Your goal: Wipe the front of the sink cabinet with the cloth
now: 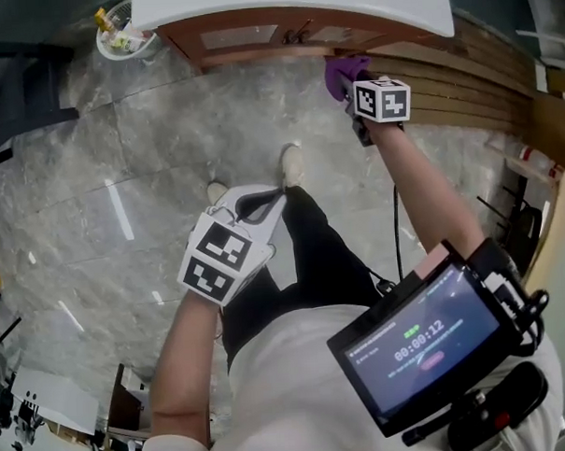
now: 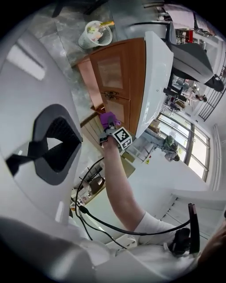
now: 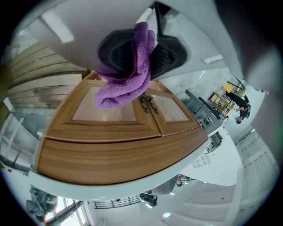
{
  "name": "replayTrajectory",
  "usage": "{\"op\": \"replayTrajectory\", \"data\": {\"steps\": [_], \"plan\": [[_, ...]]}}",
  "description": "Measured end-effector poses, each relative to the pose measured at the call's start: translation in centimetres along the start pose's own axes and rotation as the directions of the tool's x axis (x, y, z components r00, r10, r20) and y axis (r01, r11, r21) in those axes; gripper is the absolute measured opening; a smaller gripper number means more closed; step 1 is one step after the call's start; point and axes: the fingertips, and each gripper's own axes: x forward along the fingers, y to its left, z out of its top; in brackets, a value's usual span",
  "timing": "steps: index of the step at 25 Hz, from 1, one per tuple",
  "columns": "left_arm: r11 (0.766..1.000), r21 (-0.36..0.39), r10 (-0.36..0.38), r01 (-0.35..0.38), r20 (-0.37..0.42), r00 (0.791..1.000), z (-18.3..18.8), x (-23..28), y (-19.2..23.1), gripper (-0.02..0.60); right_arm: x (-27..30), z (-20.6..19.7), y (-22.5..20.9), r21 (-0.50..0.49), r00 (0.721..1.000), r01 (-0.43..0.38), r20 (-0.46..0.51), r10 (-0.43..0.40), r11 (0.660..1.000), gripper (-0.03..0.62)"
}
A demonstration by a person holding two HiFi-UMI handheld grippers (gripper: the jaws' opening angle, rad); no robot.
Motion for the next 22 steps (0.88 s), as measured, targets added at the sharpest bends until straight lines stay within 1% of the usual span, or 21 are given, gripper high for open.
{"op": "replayTrajectory", "data": {"steps": [5,8,11,16,19,22], "plan": [[1.0,0.013,-0.023,0.023,-0.023,0.999,2.4,4.5,-1.1,0.005,-1.5,-1.6,-9.6,0.064,0.995,0.093,-0.03,-0.091,0.994,0.072],[1.0,0.013,-0.026,0.026,-0.025,0.999,3.9,6.6,-1.4,0.005,-1.4,-1.9,-14.0,0.075,0.991,0.13,-0.051,-0.127,0.989,0.072],[1.0,0.015,-0.019,0.019,-0.026,0.999,5.1,8.4,-1.3,0.005,-0.8,-1.5,-17.4,0.062,0.986,0.157,-0.061,-0.154,0.986,0.072],[1.0,0.001,-0.006,0.007,-0.021,1.0,6.2,10.4,-0.8,0.005,1.1,-0.8,-21.2,-0.006,0.975,0.195,-0.109,-0.194,0.981,0.072],[1.0,-0.014,0.001,-0.001,-0.019,1.0,6.4,11.1,-0.5,0.005,2.0,-0.5,-21.9,-0.033,0.97,0.198,-0.134,-0.201,0.98,0.072],[1.0,-0.025,0.01,-0.01,-0.019,1.0,6.5,11.6,-0.3,0.005,3.0,0.1,-21.7,-0.059,0.972,0.187,-0.136,-0.193,0.981,0.072]]}}
